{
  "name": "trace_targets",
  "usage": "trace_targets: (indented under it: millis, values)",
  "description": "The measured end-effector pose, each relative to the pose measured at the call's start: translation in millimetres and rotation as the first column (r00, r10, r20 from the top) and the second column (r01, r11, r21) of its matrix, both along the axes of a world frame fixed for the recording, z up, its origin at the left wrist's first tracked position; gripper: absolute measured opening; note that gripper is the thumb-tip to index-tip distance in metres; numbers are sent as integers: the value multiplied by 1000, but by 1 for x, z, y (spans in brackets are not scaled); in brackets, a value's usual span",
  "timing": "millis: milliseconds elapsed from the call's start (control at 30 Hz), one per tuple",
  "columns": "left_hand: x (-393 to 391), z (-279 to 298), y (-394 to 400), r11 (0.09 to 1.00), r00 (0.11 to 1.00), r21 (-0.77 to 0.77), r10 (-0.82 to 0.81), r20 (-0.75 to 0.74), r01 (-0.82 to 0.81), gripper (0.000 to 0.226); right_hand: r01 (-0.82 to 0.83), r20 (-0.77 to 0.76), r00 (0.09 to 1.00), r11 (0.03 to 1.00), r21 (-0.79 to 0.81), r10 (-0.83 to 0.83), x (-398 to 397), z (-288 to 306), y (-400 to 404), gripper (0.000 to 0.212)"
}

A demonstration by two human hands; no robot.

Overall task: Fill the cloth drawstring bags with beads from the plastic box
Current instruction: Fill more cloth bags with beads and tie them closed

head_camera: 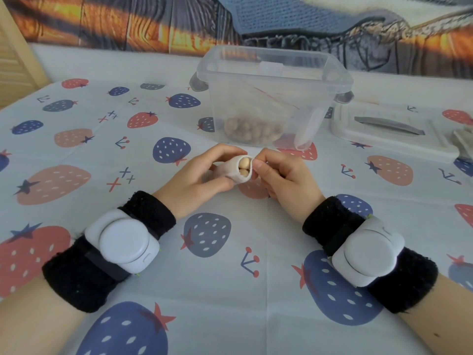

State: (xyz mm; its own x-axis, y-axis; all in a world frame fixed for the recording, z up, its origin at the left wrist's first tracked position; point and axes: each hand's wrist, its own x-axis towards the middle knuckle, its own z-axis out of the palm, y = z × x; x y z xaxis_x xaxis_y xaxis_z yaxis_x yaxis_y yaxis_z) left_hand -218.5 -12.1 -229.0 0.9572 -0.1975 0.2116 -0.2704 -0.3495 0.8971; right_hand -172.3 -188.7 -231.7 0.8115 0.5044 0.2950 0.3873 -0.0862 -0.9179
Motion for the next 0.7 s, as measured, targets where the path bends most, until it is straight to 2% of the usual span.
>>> trace_targets:
  millis: [167,367,700]
  values:
    - [-1,4,-2,1000,991,10,23,134,-24,32,6,20,1000,1000,-8,-6,-1,1,0,24]
    - [-3,4,-3,999,990,46,21,142,-28,27,0,18,1000,997,74,-1,-1,3,0,23]
    - [-2,3,-3,986,980,163,-60,190,29,18,-52,-310,937,940,336,162,4,12,-5,24]
